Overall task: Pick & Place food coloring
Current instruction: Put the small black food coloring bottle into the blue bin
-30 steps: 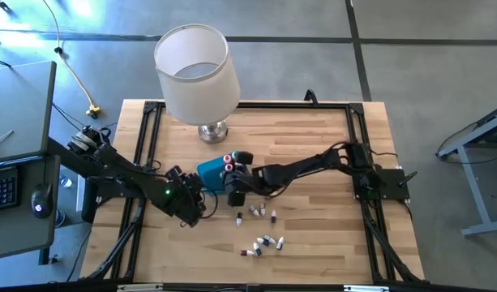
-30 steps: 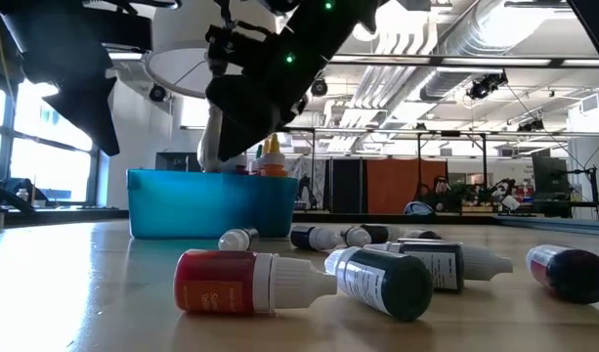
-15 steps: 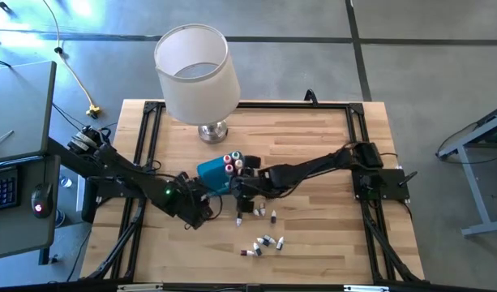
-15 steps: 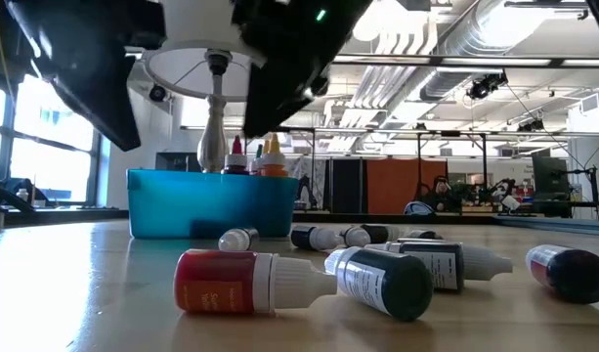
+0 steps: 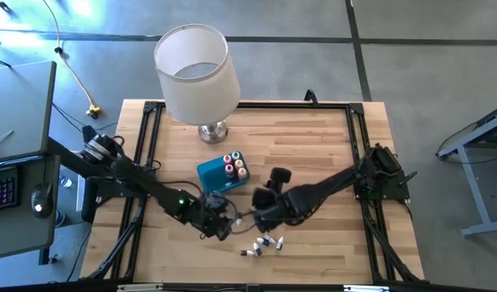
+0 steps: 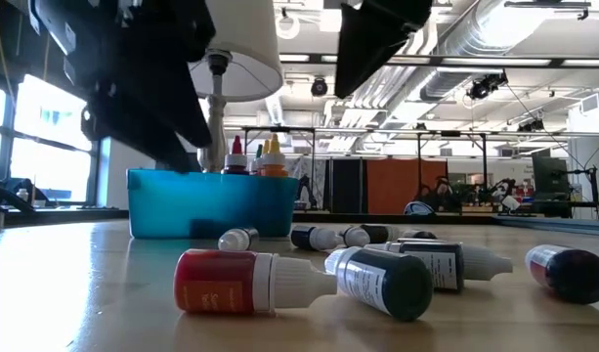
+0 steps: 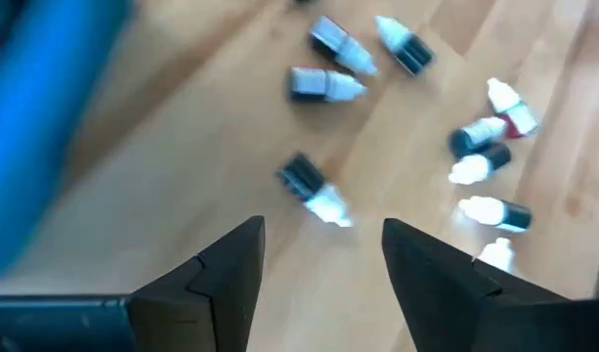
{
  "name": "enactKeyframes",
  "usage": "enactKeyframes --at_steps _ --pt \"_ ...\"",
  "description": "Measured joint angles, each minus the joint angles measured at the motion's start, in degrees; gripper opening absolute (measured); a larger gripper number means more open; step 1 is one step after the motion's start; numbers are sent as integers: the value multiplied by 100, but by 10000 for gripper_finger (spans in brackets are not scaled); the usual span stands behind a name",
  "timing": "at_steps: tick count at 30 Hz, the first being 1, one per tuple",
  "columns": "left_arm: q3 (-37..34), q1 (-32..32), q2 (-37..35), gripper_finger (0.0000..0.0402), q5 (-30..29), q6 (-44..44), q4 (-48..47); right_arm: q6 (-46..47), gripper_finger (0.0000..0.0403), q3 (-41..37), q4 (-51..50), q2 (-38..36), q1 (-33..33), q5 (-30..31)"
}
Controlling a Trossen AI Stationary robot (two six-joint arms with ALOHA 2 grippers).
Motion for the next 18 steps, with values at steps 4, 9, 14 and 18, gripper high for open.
enactKeyframes --at_steps 4,9,14,18 --pt "0 235 380 204 371 -7 399 398 145 -1 -273 5 245 566" --pt "0 481 619 204 460 0 569 708 145 -1 -818 5 460 828" --pt "-7 561 818 204 609 23 858 1096 145 -1 -1320 -8 579 847" --pt "4 566 967 204 546 13 971 1243 145 -3 -1473 -86 564 952"
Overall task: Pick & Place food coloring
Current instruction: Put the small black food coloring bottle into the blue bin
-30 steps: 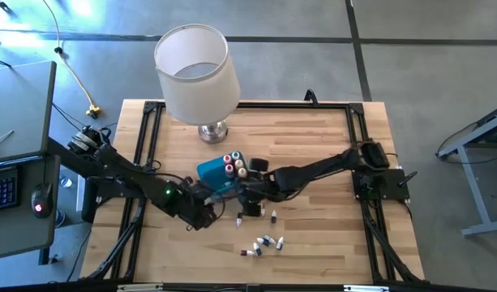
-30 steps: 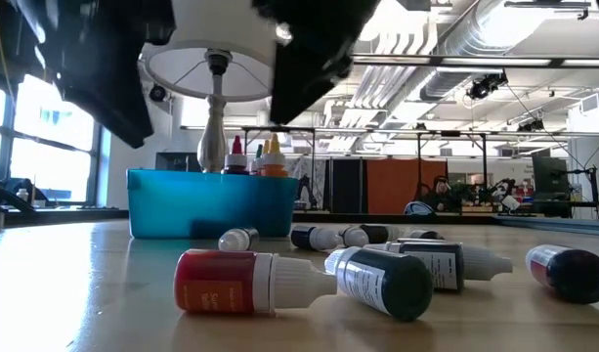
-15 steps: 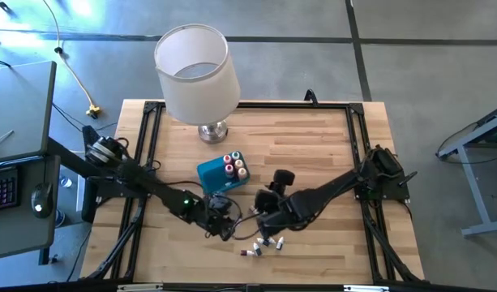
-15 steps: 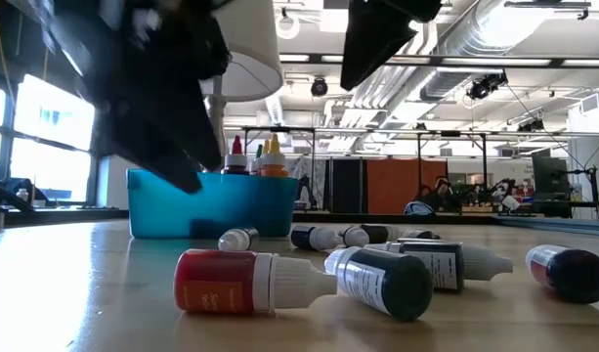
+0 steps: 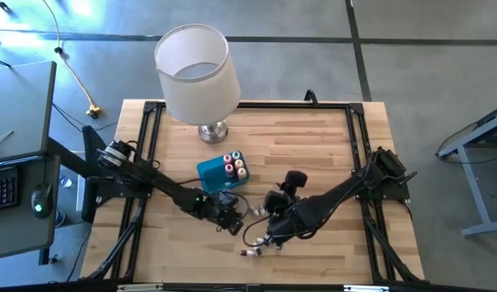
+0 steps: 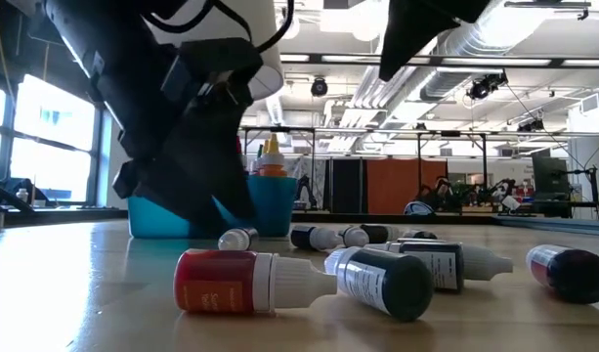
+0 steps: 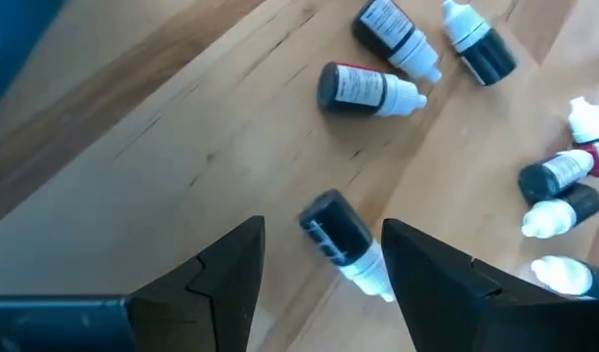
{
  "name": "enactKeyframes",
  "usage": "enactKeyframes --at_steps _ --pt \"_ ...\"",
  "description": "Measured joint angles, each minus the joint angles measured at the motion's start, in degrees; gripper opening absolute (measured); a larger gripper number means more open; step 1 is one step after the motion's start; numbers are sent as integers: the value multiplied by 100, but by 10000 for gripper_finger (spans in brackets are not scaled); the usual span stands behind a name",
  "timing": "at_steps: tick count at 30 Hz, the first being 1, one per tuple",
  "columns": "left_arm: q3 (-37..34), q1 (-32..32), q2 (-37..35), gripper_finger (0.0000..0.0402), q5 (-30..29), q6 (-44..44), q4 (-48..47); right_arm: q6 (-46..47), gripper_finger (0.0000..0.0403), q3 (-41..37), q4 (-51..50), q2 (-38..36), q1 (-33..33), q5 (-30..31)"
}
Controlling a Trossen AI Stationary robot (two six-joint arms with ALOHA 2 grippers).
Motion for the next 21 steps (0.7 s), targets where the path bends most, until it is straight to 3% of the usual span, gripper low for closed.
enactKeyframes --at_steps 10,21 --pt "168 -2 266 194 15 27 -127 -38 145 0 -59 -16 -34 124" --pt "156 0 198 77 158 163 -224 -54 145 0 -71 -16 -33 119"
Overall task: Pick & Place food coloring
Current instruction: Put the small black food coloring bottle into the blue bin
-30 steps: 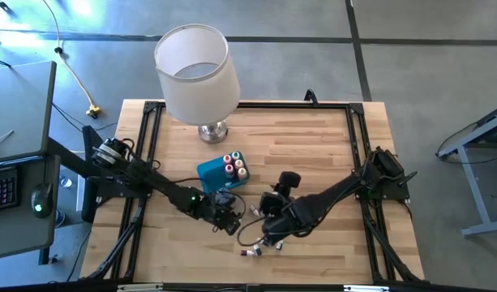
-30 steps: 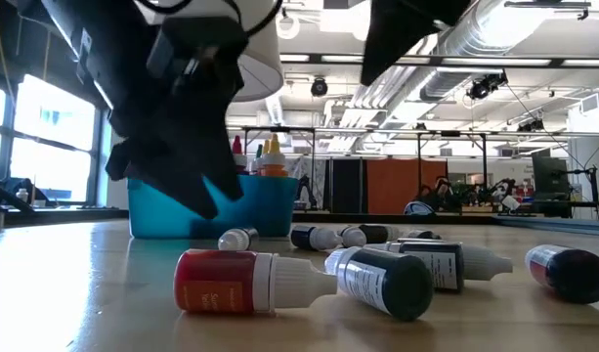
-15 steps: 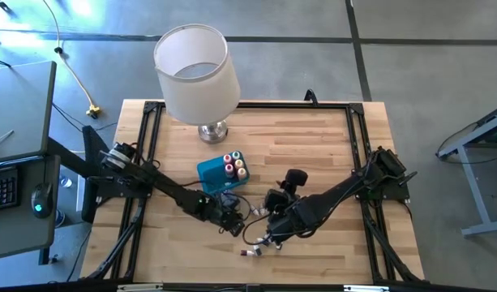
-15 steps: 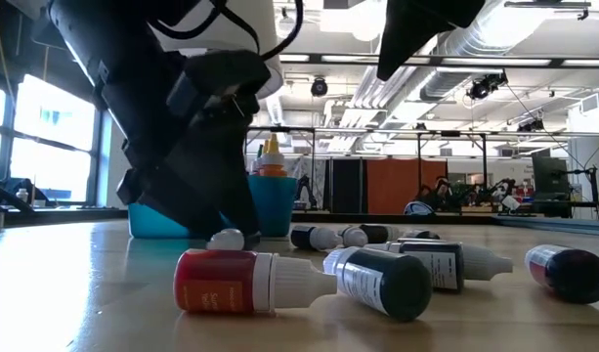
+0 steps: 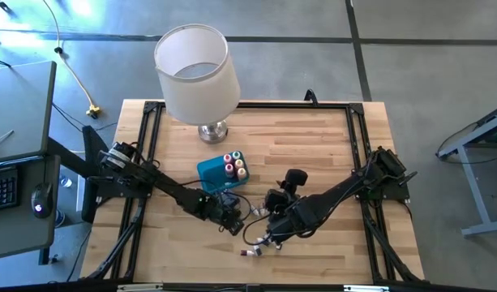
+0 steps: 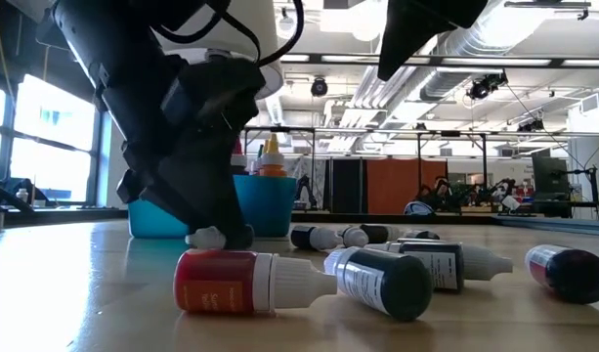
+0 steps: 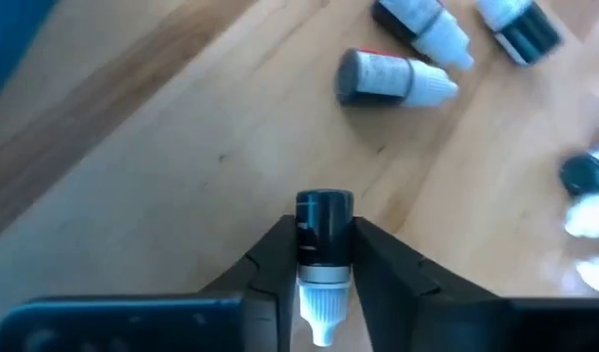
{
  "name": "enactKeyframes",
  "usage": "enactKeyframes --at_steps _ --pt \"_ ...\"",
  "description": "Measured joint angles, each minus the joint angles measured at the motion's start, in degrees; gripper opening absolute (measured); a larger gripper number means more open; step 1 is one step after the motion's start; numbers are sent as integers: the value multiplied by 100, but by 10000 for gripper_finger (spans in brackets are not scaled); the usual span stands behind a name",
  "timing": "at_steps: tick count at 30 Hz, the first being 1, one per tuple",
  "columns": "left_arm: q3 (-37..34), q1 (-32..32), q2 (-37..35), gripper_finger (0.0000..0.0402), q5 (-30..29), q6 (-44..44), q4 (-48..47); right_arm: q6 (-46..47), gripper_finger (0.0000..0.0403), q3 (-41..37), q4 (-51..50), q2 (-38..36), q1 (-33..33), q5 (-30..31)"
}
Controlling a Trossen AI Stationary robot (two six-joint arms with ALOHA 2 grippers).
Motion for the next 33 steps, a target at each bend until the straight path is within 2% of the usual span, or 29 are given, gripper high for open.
enactKeyframes --at_steps 4,9,11,16,18,21,25,30,33 --pt "-4 -7 -383 55 483 86 -96 0 145 0 0 0 0 -17" --pt "0 -3 -1236 59 485 380 -672 -1 145 0 -28 0 0 -22" --pt "6 0 -1668 61 110 564 -1155 7 145 0 -45 0 0 -42" --pt "1 232 -2495 62 -1259 1177 -2795 -1 145 0 -33 -2 0 -35" --pt "3 484 -2602 62 -1477 1502 -3255 -1 145 0 -33 -2 0 -30" --pt "-25 1005 -2596 62 -962 2159 -3766 -20 145 0 -17 -2 -2 -19" --pt "-181 1604 -2293 62 -348 3095 -3456 -20 145 0 -12 -2 -2 20" --pt "-184 2100 -1821 64 149 3602 -3379 -13 145 0 -22 -2 -2 -14" --pt "-184 2277 -1571 77 211 3698 -3405 -52 145 -5 -20 -2 -2 -27"
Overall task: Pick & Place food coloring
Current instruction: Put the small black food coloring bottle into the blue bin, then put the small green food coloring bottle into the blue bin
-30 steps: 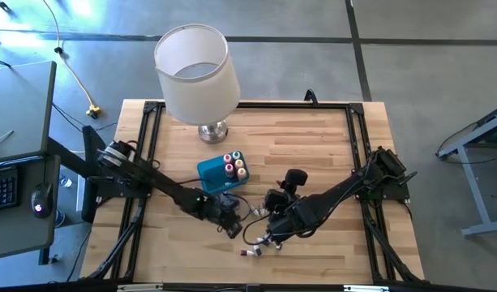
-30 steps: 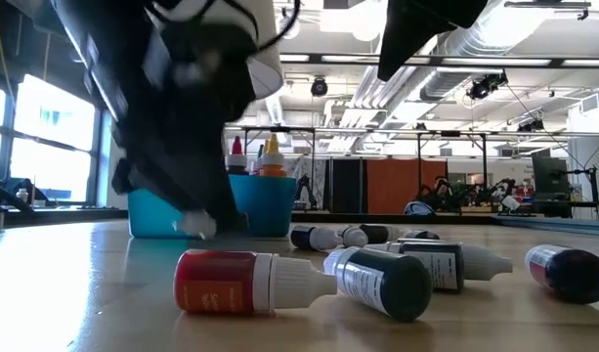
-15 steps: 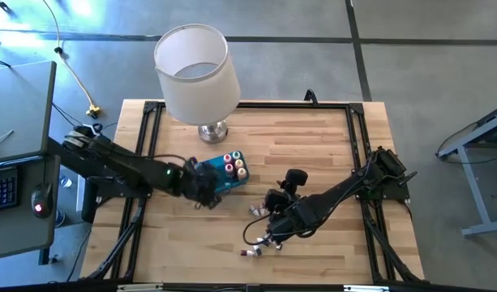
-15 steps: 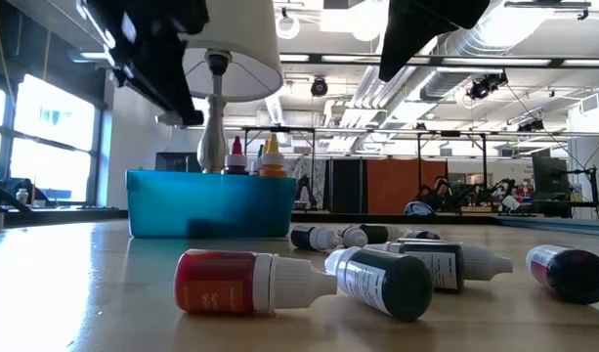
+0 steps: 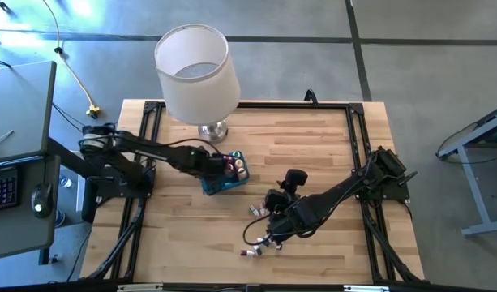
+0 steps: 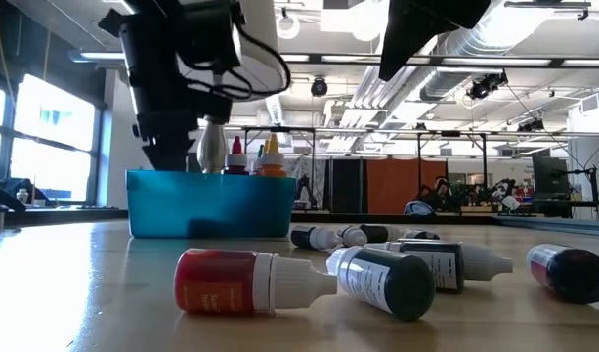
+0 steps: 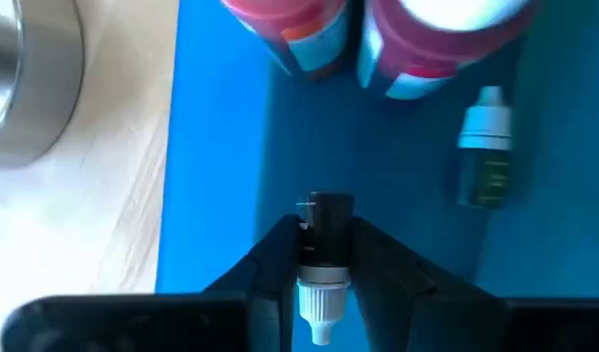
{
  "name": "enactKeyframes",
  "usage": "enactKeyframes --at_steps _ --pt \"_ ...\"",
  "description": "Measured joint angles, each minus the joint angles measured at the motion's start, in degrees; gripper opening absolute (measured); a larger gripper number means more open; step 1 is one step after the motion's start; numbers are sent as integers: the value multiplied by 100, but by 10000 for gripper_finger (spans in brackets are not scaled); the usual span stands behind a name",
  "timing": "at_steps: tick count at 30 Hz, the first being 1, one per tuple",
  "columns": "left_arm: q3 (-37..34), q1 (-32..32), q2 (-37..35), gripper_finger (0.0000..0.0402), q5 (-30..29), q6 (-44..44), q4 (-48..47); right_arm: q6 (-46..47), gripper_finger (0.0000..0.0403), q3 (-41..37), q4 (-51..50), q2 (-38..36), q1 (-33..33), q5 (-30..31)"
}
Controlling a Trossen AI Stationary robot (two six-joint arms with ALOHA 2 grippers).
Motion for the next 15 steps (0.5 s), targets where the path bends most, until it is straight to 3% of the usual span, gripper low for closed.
enactKeyframes --at_steps 10,15 --pt "189 79 297 154 180 161 -69 -1 145 -2 42 0 -3 -9" --pt "842 79 63 157 148 395 -1201 128 145 -2 339 0 -131 -61"
